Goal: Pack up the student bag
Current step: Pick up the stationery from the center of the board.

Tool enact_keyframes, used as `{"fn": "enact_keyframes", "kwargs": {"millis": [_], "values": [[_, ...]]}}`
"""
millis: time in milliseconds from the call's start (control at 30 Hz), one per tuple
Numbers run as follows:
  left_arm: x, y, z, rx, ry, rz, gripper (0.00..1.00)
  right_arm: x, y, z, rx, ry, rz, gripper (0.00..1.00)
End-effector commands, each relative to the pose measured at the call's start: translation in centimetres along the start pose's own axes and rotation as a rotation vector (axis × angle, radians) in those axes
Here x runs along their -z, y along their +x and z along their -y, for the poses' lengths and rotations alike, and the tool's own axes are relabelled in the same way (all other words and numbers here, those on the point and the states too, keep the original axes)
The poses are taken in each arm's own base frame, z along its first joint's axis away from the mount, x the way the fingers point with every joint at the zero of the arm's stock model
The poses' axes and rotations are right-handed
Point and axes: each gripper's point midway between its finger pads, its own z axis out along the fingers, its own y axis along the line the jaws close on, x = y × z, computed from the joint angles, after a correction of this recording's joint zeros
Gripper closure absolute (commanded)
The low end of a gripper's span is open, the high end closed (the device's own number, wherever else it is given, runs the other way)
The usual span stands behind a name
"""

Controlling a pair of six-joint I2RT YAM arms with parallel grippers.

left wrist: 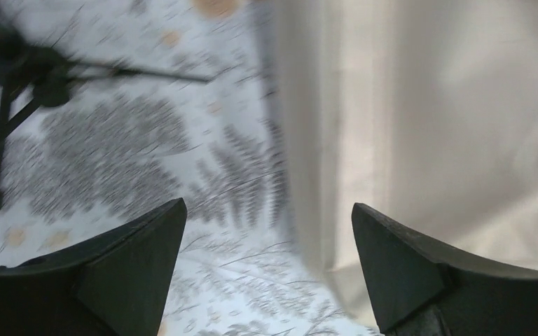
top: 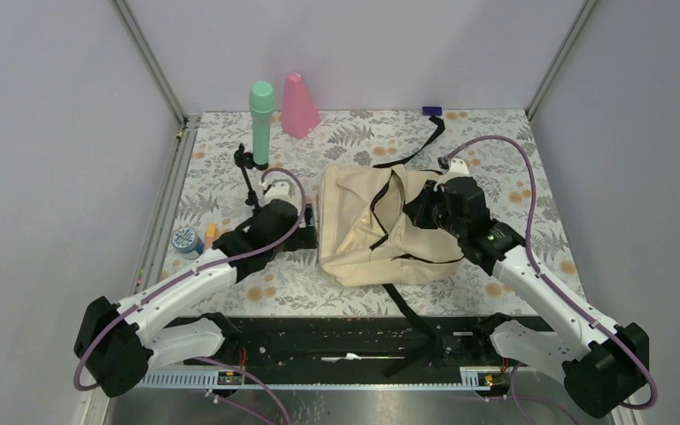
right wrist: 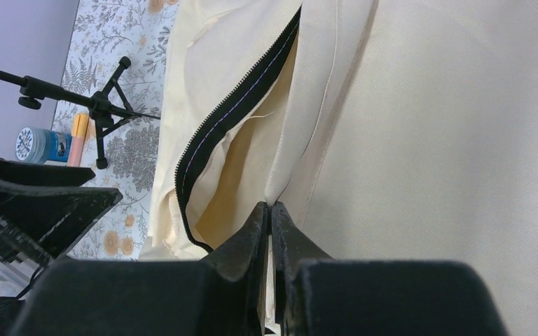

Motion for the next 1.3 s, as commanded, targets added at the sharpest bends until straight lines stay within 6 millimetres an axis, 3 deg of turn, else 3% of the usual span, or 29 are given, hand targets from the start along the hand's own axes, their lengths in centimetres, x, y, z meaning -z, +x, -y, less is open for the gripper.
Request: {"fn": "enact_keyframes", "kwargs": {"millis": [0, 200, 300, 400, 567, 767, 967, 1267], "values": [[0.6, 2.0, -5.4, 0.172, -0.162, -0.041, 0.08, 0.9, -4.0, -1.9, 0.007, -0.068, 0.168, 1.00], [2.7, 1.8, -11.3, 0.318, -0.328, 0.034, 0.02, 0.8, -3.4, -0.8, 0.022, -0.045, 0.169, 1.00], [3.8, 1.4, -15.2, 0.381, -0.430, 0.067, 0.01, 0.9, -3.3, -0.2, 0.018, -0.034, 0.178, 1.00], [5.1, 0.0, -19.4, 0.437, -0.544, 0.128, 0.01, 1.0, -3.4, 0.0, 0.014, -0.038, 0.182, 1.00], [6.5, -2.9, -24.0, 0.602, -0.629, 0.268, 0.01, 1.0, -3.7, -0.1, 0.013, -0.051, 0.179, 1.00], [7.2, -4.4, -27.2, 0.635, -0.725, 0.320, 0.01, 1.4, -3.7, -1.2, 0.005, -0.110, 0.170, 1.00], [5.6, -3.4, -30.6, 0.663, -0.786, 0.183, 0.01, 1.8, -3.9, -2.6, -0.017, -0.185, 0.183, 1.00], [3.5, -2.5, -33.4, 0.585, -0.862, 0.039, 0.01, 2.5, -4.2, -3.1, -0.022, -0.214, 0.206, 1.00]]}}
